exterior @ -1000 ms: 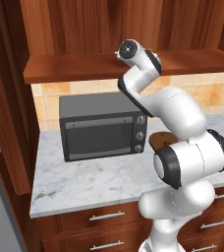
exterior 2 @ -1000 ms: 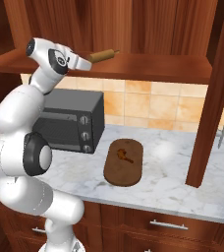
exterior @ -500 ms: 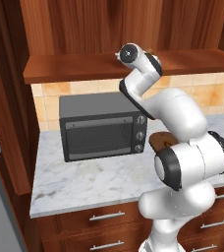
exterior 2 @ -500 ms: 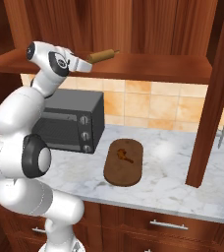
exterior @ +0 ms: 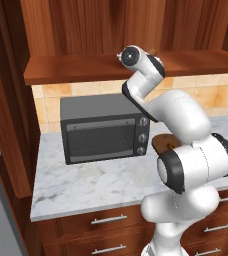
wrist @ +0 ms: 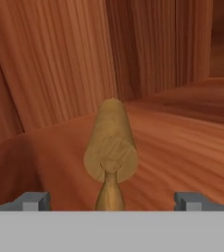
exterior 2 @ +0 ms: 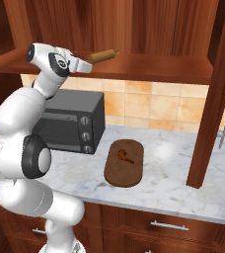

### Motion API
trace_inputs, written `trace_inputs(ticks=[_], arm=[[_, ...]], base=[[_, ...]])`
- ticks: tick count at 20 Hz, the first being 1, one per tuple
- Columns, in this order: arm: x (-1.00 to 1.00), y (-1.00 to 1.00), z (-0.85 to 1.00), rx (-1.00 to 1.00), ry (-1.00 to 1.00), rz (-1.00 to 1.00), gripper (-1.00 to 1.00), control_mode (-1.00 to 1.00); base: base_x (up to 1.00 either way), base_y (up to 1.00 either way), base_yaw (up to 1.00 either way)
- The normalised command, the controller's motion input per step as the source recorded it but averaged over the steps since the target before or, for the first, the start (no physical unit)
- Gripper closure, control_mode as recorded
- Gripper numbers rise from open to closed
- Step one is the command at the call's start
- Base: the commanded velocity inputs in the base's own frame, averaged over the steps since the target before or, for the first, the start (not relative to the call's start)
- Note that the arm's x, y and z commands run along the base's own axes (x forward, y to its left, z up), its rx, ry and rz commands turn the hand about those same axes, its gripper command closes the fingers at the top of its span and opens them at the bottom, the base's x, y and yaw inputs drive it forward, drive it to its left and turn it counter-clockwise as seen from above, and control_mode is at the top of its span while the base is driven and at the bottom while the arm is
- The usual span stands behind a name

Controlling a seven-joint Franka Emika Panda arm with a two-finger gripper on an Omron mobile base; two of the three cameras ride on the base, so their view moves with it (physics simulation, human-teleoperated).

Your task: Open the cabinet, retrieve the rolling pin, and place it next to the meat on the cutting board to prepare for tenderizing.

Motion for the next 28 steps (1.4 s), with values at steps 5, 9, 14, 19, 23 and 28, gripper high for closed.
trace_inputs(ticks=[5, 9, 14, 19, 23, 28], arm=[[0.19, 0.0, -0.14, 0.0, 0.0, 0.0, -1.0, -1.0], [0.25, 0.0, -0.15, 0.0, 0.0, 0.0, -1.0, -1.0], [0.13, -0.03, -0.18, 0.0, 0.0, 0.0, -1.0, -1.0], [0.02, -0.03, -0.22, 0.0, 0.0, 0.0, 1.0, -1.0], [0.03, 0.0, -0.17, 0.0, 0.0, 0.0, 1.0, -1.0], [0.02, 0.0, -0.13, 0.0, 0.0, 0.0, 1.0, -1.0]], base=[[0.0, 0.0, 0.0], [0.0, 0.0, 0.0], [0.0, 0.0, 0.0], [0.0, 0.0, 0.0], [0.0, 0.0, 0.0], [0.0, 0.0, 0.0]])
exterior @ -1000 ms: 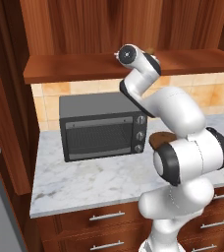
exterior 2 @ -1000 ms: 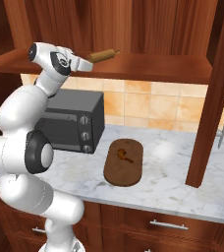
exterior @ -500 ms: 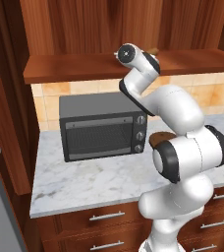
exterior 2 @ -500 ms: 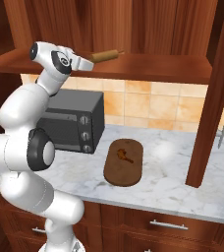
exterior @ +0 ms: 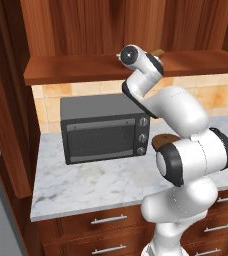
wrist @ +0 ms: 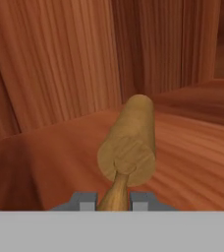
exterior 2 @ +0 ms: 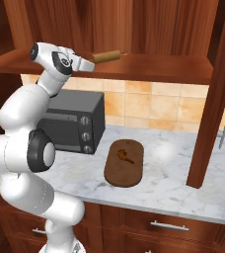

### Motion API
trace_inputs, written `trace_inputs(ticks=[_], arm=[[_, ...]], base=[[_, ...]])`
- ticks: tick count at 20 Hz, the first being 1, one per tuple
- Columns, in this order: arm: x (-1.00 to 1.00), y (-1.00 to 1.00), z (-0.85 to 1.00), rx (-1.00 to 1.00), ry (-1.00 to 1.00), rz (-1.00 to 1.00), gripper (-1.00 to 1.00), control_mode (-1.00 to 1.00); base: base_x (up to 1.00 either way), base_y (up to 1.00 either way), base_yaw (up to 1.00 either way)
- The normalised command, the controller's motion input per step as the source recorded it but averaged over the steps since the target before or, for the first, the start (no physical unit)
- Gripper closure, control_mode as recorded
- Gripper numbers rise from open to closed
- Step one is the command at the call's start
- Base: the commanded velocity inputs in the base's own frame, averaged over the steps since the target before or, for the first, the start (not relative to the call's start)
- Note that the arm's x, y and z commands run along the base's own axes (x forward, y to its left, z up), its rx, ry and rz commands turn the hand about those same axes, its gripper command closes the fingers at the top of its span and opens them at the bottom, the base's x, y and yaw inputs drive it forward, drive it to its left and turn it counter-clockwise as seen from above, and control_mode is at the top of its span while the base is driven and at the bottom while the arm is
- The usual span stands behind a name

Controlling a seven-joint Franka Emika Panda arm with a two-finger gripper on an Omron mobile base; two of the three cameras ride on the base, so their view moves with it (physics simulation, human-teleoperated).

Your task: Open the cabinet, retrieve the rolling pin, and place it next to the meat on the cutting board to prepare for tenderizing.

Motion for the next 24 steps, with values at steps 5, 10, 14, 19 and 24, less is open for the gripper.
trace_inputs(ticks=[5, 10, 14, 19, 24], arm=[[0.0, 0.0, 0.0, 0.0, -0.01, 0.0, 1.0, -1.0], [0.0, 0.0, 0.0, 0.0, 0.0, 0.0, 1.0, -1.0], [0.0, 0.0, 0.0, 0.0, 0.0, 0.0, 1.0, -1.0], [0.0, 0.0, 0.0, 0.0, -0.01, 0.0, 1.0, -1.0], [0.0, 0.0, 0.0, 0.0, 0.0, 0.0, 1.0, -1.0]], base=[[0.0, 0.0, 0.0], [0.0, 0.0, 0.0], [0.0, 0.0, 0.0], [0.0, 0.0, 0.0], [0.0, 0.0, 0.0]])
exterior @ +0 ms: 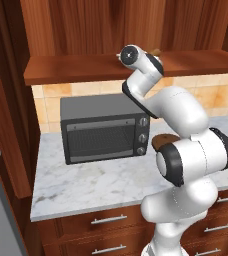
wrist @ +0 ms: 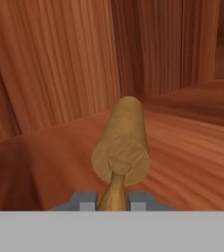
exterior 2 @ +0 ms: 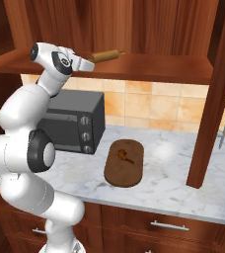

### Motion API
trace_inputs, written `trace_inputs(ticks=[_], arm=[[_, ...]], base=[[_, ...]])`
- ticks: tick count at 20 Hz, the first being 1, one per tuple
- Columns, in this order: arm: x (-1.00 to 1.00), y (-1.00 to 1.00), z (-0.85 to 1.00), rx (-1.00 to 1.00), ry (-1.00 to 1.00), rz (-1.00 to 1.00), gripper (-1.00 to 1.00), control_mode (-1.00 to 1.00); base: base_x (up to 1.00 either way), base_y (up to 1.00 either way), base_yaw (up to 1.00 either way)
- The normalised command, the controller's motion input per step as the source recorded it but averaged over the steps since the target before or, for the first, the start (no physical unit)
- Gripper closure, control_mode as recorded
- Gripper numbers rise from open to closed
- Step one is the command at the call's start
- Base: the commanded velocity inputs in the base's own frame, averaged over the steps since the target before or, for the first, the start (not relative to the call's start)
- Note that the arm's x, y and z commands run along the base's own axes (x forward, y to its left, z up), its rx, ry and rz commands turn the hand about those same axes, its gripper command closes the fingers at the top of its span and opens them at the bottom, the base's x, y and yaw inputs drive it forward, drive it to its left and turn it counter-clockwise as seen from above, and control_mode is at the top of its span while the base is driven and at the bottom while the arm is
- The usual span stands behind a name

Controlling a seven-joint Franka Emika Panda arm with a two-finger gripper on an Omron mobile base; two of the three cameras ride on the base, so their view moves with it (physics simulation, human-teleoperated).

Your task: Open the cabinet, retrieve the rolling pin, and place it next to the meat on the cutting board to prepare for tenderizing.

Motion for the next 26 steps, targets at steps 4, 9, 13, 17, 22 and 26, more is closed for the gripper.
trace_inputs(ticks=[4, 9, 13, 17, 22, 26], arm=[[-0.01, 0.0, 0.08, 0.0, -0.01, -0.04, 1.0, -1.0], [-0.14, 0.0, 0.32, 0.0, -0.08, -0.06, 1.0, -1.0], [-0.25, 0.0, 0.39, 0.0, -0.1, -0.05, 1.0, -1.0], [-0.41, 0.0, 0.29, 0.01, -0.03, -0.03, 1.0, -1.0], [-0.64, 0.0, 0.05, 0.04, 0.0, -0.02, 1.0, -1.0], [-0.8, 0.01, 0.0, 0.0, -0.07, -0.08, 1.0, -1.0]], base=[[0.0, 0.0, 0.0], [0.0, 0.0, 0.0], [0.0, 0.0, 0.0], [0.0, 0.0, 0.0], [0.0, 0.0, 0.0], [0.0, 0.0, 0.0]])
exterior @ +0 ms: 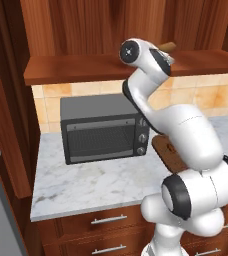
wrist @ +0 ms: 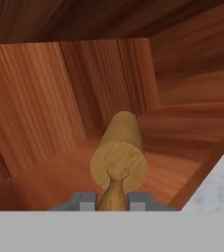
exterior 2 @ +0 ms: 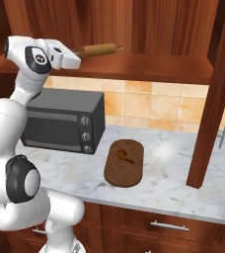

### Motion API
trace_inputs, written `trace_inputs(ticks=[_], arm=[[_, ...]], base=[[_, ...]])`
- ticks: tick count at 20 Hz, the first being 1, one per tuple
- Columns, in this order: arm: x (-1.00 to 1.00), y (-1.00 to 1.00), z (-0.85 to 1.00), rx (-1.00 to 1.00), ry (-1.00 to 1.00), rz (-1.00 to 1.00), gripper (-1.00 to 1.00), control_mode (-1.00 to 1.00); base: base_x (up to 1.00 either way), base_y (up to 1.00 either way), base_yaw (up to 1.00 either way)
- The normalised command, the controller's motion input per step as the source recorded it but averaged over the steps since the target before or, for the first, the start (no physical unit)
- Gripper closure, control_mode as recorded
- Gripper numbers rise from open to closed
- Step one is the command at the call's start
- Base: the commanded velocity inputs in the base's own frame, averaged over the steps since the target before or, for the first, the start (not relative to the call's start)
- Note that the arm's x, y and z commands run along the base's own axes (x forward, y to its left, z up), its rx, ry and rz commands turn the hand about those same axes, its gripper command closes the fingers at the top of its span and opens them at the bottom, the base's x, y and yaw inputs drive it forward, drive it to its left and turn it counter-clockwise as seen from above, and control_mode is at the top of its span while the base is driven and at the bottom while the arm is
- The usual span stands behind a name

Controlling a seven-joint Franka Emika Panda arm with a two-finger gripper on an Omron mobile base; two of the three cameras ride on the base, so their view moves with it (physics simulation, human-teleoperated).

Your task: Open the cabinet, retrieve the rolling pin, and place it next to the meat on the cutting board to prepare for tenderizing.

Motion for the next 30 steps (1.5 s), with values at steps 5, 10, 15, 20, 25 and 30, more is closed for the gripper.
trace_inputs(ticks=[5, 10, 15, 20, 25, 30], arm=[[-0.89, 0.0, 0.0, -0.01, -0.09, -0.13, 1.0, -1.0], [-0.81, 0.0, -0.02, 0.0, 0.0, -0.14, 1.0, -1.0], [-0.8, 0.0, -0.19, 0.0, 0.0, -0.15, 1.0, -1.0], [-0.5, 0.0, -0.31, 0.0, 0.0, -0.14, 1.0, -1.0], [-0.13, 0.0, -0.41, 0.0, -0.01, -0.11, 1.0, -1.0], [0.0, 0.0, -0.55, 0.0, -0.06, -0.07, 1.0, -1.0]], base=[[0.0, 0.0, 0.0], [0.0, 0.0, 0.0], [0.0, 0.0, 0.0], [0.0, 0.0, 0.0], [0.0, 0.0, 0.0], [0.0, 0.0, 0.0]])
